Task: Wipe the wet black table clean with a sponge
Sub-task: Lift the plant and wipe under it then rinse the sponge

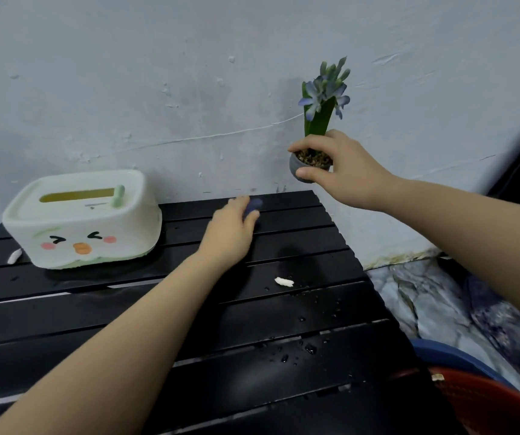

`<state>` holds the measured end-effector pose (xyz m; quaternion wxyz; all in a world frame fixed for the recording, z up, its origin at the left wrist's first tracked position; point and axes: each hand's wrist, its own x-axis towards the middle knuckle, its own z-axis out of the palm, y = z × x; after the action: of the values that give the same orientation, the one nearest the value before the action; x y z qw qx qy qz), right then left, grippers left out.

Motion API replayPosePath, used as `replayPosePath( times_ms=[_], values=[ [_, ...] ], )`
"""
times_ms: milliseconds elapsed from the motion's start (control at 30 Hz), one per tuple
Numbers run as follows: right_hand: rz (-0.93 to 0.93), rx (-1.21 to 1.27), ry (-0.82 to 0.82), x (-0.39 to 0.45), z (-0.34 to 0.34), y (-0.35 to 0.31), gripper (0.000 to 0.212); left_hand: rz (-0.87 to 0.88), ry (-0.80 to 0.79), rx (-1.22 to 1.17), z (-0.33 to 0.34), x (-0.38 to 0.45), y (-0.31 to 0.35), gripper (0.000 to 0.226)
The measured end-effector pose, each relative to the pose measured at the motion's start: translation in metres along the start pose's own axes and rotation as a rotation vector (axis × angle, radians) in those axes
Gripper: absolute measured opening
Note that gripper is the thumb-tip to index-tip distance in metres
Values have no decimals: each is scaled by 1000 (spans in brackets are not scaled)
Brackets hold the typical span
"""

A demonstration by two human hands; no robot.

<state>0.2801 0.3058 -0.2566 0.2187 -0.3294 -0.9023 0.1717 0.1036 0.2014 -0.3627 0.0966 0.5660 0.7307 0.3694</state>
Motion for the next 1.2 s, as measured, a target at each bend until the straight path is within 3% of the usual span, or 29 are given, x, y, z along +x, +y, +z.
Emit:
replayPosePath(
  times_ms=[67,200,333,567,733,833,967,1100,1200],
  values=[
    [-13,2,1,0,1,0,37,52,-106,190,21,8,0,28],
    [-12,30,20,1,2,5,36,147,-218,161,42,33,25,33],
    [-3,51,-3,-3,4,9,35,188,-327,-3,55,47,31,39],
    [2,40,-105,0,23,8,39,305,-662,-402,21,-10,34,25],
    [-17,107,-168,7,54,-8,42,182,-802,-563,-21,-49,30,26],
    [-24,158,-189,15,75,-20,42,121,-733,-635,-45,-62,18,29],
    [-29,179,-212,24,102,-31,41,24,-496,-656,-85,-65,-13,30],
    [-5,169,-186,26,117,-31,41,23,-153,-312,-87,-68,-44,31],
    [1,156,-208,26,115,-31,41,33,-96,-24,-63,-78,-51,49]
  ],
)
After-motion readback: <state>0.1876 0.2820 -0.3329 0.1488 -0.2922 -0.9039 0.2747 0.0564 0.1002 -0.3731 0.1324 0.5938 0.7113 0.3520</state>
